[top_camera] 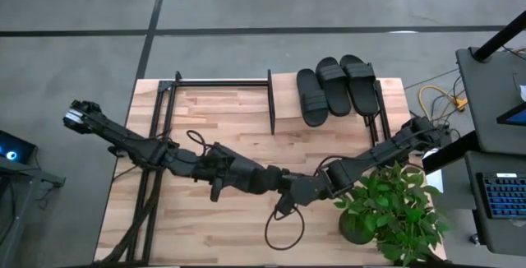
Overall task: Pick and place slides into the shelf
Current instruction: Put the black slipper on the shelf
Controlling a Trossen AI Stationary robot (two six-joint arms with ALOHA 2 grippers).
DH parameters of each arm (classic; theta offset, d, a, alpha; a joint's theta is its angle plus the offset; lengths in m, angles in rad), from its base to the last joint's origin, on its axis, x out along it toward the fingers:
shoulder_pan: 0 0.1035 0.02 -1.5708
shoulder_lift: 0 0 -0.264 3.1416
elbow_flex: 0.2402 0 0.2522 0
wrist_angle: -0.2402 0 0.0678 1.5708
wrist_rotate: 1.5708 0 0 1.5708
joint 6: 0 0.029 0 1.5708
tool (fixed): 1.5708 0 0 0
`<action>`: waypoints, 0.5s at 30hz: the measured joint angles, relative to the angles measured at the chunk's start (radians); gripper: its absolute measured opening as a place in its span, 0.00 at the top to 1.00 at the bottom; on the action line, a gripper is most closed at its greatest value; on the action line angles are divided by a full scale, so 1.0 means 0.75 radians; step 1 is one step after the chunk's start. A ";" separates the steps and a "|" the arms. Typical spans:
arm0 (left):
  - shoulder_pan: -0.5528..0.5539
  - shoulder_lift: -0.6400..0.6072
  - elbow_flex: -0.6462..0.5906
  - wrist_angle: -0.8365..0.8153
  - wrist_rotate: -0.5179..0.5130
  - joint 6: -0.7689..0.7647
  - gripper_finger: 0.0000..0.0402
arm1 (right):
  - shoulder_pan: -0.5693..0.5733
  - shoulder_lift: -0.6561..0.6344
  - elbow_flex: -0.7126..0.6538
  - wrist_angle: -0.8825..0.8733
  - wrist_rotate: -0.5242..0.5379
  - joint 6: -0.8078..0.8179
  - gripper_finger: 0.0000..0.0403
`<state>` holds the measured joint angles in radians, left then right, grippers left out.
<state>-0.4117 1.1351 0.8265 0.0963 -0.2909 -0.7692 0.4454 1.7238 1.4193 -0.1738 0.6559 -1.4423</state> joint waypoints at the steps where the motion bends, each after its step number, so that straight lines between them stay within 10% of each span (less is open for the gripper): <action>1: 0.001 -0.004 0.000 -0.004 0.000 0.000 1.00 | 0.001 0.000 0.000 0.000 0.000 -0.001 0.55; 10: 0.018 -0.010 0.000 0.009 0.010 0.030 1.00 | 0.002 0.002 -0.003 -0.024 -0.001 -0.015 0.92; 15: 0.018 -0.024 0.000 0.008 0.004 0.167 1.00 | 0.002 0.002 -0.003 -0.009 0.012 0.000 0.92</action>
<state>-0.3981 1.1174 0.8264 0.1023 -0.2876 -0.6442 0.4465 1.7252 1.4174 -0.1809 0.6650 -1.4424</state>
